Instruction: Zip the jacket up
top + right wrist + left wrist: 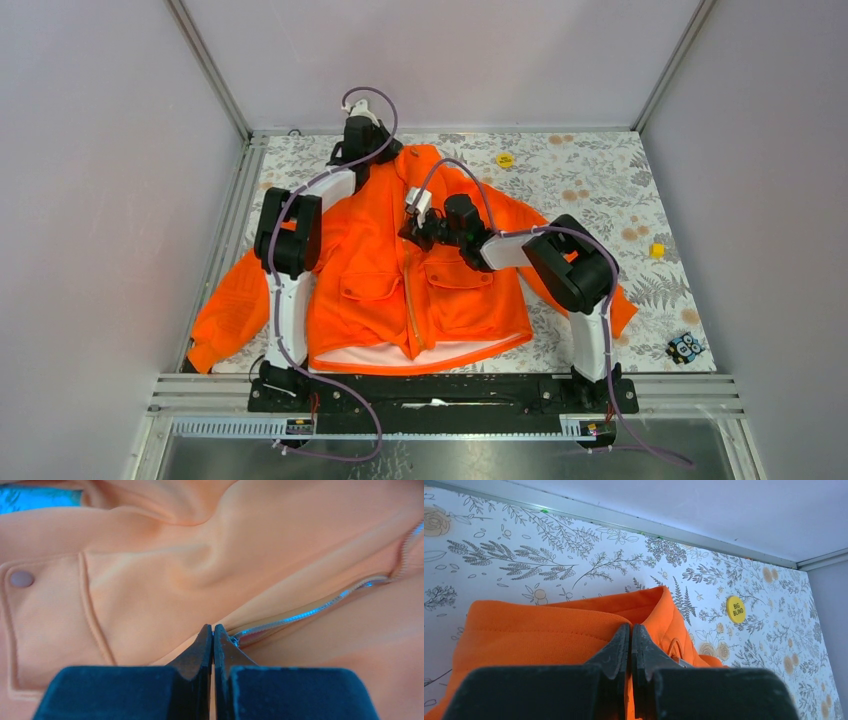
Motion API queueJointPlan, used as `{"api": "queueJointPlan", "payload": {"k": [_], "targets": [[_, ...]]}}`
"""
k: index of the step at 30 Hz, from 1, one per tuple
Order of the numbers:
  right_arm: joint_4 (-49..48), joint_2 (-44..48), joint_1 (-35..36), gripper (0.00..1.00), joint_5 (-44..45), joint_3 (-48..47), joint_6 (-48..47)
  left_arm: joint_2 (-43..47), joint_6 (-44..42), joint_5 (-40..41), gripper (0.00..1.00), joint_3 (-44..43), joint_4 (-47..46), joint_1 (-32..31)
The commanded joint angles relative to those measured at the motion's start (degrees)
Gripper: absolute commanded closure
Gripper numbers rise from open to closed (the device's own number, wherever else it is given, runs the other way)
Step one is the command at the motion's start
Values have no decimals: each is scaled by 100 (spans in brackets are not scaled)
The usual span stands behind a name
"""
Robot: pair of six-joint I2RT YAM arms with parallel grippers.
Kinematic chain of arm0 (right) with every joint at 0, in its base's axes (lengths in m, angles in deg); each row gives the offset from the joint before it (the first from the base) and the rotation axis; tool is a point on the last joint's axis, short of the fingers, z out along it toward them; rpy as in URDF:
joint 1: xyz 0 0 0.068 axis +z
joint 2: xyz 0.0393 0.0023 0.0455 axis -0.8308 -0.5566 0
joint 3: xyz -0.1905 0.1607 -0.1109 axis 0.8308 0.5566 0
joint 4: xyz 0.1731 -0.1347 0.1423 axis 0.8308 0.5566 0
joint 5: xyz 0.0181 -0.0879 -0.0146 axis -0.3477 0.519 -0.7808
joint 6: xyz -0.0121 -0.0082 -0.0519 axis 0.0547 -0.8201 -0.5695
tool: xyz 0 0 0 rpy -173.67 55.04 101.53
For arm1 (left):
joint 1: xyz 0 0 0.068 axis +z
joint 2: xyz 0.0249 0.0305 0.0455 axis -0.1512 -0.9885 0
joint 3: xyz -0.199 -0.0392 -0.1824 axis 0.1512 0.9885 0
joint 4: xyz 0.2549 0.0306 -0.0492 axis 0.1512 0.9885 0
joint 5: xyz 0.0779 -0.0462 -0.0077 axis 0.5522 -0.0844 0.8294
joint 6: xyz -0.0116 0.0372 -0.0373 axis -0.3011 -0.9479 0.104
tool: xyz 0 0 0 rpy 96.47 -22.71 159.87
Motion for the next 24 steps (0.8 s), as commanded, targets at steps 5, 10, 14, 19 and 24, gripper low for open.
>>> {"api": "queueJointPlan", "payload": {"k": [5,10,14,19,24], "targets": [[-490,271,132,100,-206,245,493,-294,-262,-454,90,-1656,731,88],[-461,-114,93,100,108,-253,874,432,59,-313,2,-1813,2299,195],[-745,-216,24,100,84,-271,1328,1601,190,-261,1,-918,2980,248],[-758,-93,-143,100,238,-262,2252,3414,510,-530,8,1714,2550,229],[-914,-45,-242,100,198,-271,2893,4258,898,-1002,20,3989,1351,-32]]}}
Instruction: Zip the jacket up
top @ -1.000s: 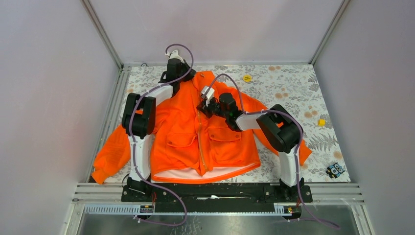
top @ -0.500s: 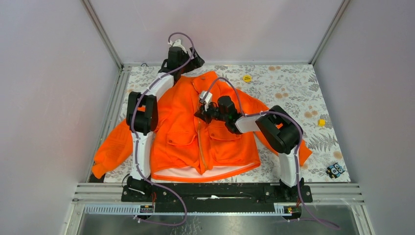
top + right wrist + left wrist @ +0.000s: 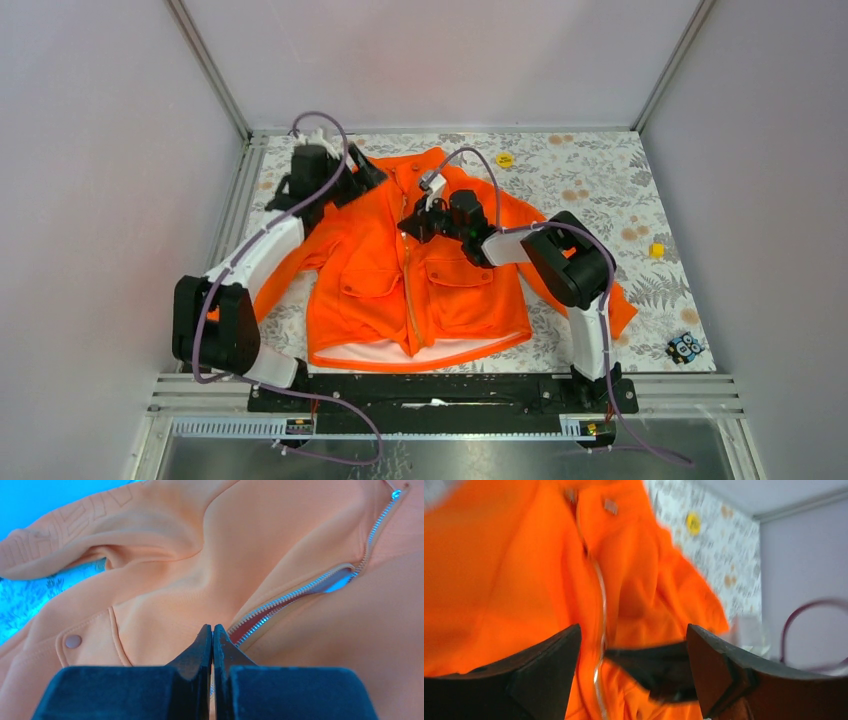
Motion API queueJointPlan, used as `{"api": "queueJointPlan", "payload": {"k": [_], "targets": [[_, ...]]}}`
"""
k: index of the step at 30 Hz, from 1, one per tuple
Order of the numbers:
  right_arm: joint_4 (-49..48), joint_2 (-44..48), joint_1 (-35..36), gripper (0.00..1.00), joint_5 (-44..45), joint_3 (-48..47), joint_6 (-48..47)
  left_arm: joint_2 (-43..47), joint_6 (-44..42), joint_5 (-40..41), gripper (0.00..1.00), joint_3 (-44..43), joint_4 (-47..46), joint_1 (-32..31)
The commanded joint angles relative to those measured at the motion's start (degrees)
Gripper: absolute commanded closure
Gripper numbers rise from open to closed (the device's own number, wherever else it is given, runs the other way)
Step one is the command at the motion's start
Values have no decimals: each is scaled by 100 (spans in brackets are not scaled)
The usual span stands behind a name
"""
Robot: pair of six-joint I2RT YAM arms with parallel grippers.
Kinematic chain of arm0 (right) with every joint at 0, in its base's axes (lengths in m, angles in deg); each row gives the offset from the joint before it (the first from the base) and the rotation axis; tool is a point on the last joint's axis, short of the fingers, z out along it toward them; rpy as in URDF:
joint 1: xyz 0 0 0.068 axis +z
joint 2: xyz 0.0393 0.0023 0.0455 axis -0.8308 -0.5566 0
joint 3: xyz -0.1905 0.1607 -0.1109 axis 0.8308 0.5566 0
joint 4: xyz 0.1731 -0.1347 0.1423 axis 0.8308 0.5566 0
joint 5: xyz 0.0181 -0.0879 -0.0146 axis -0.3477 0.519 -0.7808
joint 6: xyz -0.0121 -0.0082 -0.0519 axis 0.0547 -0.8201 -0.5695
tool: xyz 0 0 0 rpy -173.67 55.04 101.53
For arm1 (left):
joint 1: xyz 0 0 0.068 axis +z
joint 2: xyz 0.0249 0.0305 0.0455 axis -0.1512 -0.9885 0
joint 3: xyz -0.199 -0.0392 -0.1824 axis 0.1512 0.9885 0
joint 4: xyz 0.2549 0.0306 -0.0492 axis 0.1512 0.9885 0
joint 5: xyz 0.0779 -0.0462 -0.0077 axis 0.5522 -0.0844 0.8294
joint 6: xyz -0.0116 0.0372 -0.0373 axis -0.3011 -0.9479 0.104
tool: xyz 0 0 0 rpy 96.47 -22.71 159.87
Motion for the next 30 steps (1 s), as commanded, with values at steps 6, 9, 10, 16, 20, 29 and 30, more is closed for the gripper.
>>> {"api": "queueJointPlan", "payload": {"k": [6,9,10,16,20,29,30], "targets": [[-344,153,-175,100,284,-479,1528,-183,362,-650,17,2265,-1861,-779],[-317,130,-171,100,235,-604,1803,-586,206,-347,15,2007,-1699,-1076],[-348,152,-170,100,225,-596,1866,-707,144,-64,15,1869,-1514,-1183],[-493,232,-171,100,489,-467,1912,-1001,178,396,44,1639,-887,-1453],[-272,186,-174,100,673,-544,1735,-657,254,339,60,2007,-858,-1577],[914,34,-164,100,694,-1124,531,-99,460,-489,100,2787,-381,-1716],[1106,-137,-173,100,885,-1402,469,-110,475,-591,100,2832,-329,-1786]]}}
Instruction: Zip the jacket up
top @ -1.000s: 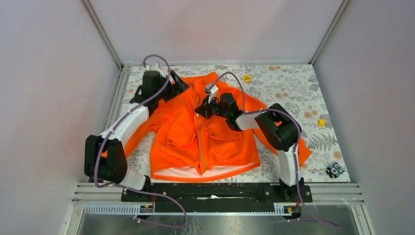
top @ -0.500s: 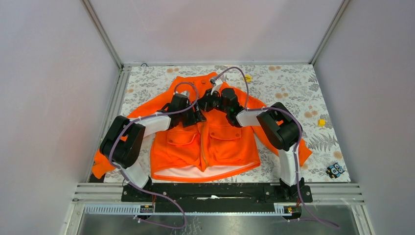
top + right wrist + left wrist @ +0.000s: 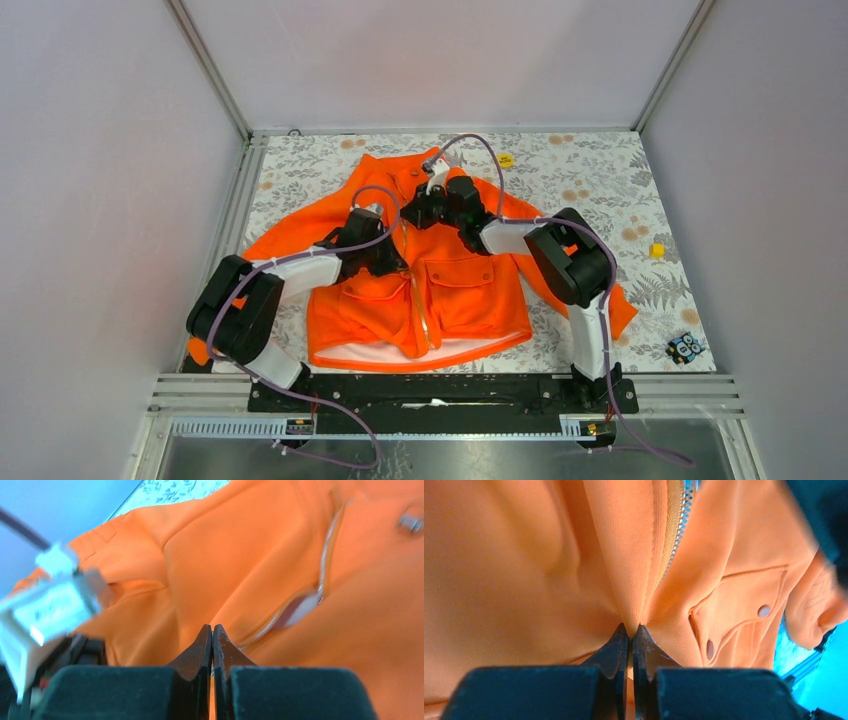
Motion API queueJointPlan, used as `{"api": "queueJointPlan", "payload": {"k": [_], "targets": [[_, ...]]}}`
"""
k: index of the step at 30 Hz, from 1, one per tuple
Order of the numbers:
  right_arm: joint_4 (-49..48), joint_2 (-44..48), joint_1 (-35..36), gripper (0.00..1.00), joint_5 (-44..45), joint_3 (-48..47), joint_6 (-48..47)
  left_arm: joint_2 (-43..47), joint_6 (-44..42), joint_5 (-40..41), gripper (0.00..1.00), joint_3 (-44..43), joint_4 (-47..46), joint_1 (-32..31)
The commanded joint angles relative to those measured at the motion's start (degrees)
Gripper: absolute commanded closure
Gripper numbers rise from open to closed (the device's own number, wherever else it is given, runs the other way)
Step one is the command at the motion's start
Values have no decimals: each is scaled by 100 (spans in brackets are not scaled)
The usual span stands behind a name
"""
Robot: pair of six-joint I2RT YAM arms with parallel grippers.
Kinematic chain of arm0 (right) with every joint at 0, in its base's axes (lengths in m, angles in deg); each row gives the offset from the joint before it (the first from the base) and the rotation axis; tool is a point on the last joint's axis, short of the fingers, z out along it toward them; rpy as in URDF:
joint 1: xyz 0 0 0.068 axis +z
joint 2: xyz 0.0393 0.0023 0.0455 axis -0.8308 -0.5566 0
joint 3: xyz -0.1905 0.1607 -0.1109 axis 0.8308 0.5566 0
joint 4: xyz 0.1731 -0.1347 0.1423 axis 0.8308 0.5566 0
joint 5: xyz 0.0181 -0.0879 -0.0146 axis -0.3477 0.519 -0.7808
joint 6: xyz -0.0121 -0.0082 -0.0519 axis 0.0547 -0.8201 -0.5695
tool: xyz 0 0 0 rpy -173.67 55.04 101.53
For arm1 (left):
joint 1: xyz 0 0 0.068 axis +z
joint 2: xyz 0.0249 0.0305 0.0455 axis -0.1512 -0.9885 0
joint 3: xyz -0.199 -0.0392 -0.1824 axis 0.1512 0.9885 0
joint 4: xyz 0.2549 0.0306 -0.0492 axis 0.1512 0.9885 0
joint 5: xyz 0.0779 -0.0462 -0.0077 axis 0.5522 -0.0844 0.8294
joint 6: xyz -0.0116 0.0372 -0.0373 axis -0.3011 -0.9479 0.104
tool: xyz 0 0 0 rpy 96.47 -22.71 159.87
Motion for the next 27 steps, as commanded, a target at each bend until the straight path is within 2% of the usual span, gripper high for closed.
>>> {"api": "queueJointPlan", "payload": {"k": [1,4,7,9,11,13,15,16,18,19,22,24,25,27], "targets": [[691,-321,2,100,704,-1219,-732,152,104,-691,100,295,500,-336],[1398,-1028,-57,100,1186,-2442,-995,272,203,-592,100,438,685,-706],[1679,-1698,-223,100,1365,-3537,-997,653,485,-472,100,783,675,-1075],[2165,-2336,-342,100,1425,-4629,-1100,955,575,-236,100,927,986,-1231],[2722,-3191,-471,100,1327,-6008,-1084,1390,670,23,100,1147,1280,-1253],[3492,-4234,-567,100,1347,-8022,-1104,1751,745,260,100,1301,1476,-1246],[3745,-5023,-645,100,1538,-9664,-1080,1884,758,411,100,1317,1693,-1218],[3513,-5046,-700,100,1562,-9508,-997,1877,761,424,100,1346,1677,-1218],[2592,-4456,-785,100,1657,-8182,-979,1782,800,405,100,1389,1557,-1209],[2351,-4217,-834,100,1651,-7900,-1013,1735,806,407,100,1370,1548,-1209],[2719,-4525,-928,100,1384,-8693,-1109,1652,764,601,100,1191,1620,-1204],[2750,-4554,-929,100,1364,-8806,-1252,1587,727,721,100,1022,1690,-1154],[2645,-4455,-930,94,1389,-8625,-1280,1539,697,733,100,944,1708,-1103],[2601,-4274,-929,67,1437,-8298,-1311,1438,575,760,100,770,1734,-956]]}}
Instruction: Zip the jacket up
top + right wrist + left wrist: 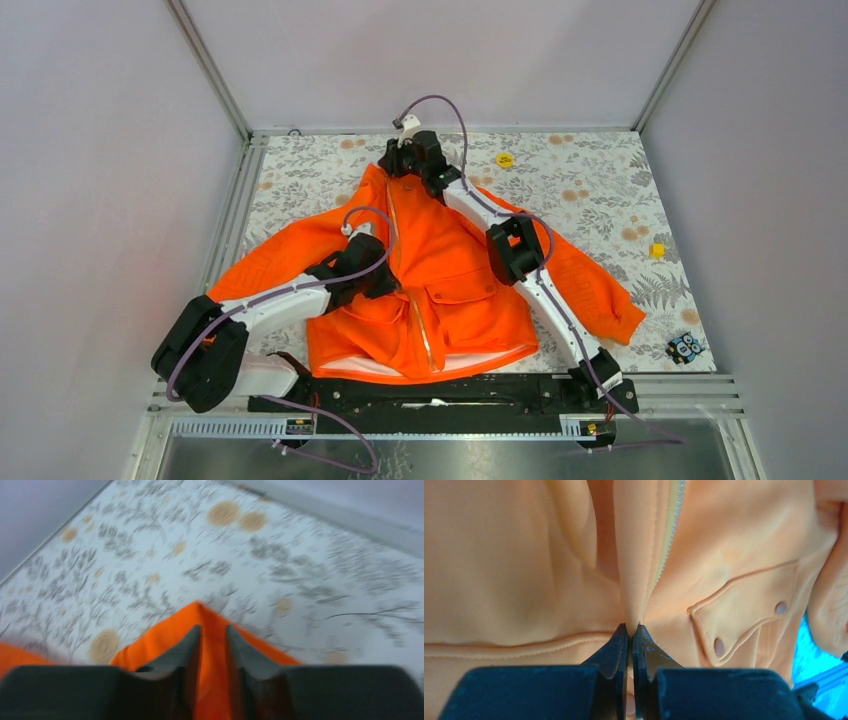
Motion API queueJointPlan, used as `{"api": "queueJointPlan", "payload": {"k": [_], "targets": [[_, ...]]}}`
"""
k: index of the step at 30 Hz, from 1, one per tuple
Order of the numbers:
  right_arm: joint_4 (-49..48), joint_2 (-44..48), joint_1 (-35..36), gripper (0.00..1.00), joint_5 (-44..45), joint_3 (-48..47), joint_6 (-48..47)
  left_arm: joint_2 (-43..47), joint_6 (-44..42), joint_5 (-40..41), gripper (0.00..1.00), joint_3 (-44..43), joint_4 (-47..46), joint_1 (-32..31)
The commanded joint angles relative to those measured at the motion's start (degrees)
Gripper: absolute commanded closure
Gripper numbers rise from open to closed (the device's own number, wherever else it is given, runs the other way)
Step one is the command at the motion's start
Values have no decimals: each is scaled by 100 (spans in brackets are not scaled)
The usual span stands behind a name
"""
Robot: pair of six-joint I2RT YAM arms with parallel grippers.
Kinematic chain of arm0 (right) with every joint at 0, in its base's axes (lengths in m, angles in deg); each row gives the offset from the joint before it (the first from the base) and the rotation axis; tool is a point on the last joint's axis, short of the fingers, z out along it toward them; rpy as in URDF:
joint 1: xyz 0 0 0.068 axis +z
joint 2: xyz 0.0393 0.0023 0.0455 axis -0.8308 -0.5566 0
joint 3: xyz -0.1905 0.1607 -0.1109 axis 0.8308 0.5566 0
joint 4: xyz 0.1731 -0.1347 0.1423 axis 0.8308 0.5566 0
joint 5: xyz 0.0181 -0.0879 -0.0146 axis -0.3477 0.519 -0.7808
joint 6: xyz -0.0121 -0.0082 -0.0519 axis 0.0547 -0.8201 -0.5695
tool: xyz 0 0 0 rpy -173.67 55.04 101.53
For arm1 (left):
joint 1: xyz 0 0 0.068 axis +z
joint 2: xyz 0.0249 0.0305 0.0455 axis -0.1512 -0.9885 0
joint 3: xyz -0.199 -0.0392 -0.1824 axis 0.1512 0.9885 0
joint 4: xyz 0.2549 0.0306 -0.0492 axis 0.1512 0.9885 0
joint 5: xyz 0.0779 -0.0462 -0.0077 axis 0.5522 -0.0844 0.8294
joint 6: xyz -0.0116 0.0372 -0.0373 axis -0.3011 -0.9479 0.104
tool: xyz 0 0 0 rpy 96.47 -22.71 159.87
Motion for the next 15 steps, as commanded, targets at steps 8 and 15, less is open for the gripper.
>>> {"api": "queueJointPlan", "payload": {"k": [8,15], "targets": [[1286,1919,-612,1,1510,467,-823,526,-706,-658,28,-844,1213,935],[2925,4914,-599,0,2771,3108,-362,1223,-1204,-673,1,-1588,1263,1216]]}}
